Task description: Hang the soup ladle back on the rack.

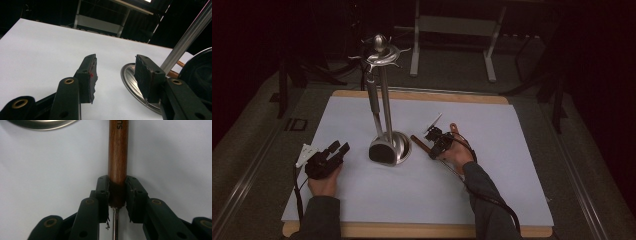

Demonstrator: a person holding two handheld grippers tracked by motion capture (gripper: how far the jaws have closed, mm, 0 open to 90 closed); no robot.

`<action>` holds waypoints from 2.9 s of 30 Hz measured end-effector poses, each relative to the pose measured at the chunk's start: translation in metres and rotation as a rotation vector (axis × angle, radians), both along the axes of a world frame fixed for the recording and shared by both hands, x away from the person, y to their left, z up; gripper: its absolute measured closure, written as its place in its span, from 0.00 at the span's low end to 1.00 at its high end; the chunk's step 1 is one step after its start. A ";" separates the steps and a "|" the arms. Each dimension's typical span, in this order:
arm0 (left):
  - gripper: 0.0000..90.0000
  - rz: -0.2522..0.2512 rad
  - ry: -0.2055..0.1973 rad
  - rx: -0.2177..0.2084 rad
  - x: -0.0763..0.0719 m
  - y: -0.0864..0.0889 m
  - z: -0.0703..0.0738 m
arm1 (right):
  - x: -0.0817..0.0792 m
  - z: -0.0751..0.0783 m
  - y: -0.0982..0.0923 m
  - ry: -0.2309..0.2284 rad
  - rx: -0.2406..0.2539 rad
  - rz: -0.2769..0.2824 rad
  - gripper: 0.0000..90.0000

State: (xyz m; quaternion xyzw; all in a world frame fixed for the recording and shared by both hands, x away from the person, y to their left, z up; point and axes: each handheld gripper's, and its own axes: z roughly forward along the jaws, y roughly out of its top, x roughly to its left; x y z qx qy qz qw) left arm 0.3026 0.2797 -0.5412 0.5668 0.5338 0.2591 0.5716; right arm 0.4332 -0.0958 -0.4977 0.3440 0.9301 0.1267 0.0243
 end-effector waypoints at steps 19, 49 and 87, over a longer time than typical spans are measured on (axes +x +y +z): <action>0.59 0.004 0.001 -0.002 0.000 0.000 0.000 | -0.015 0.032 -0.016 -0.020 0.147 0.041 0.82; 0.59 0.005 0.001 -0.003 0.000 0.000 0.000 | -0.039 0.076 -0.037 -0.133 0.484 0.193 0.82; 0.59 0.008 0.001 -0.008 -0.001 0.001 0.000 | -0.049 0.107 -0.038 -0.314 0.706 0.268 0.82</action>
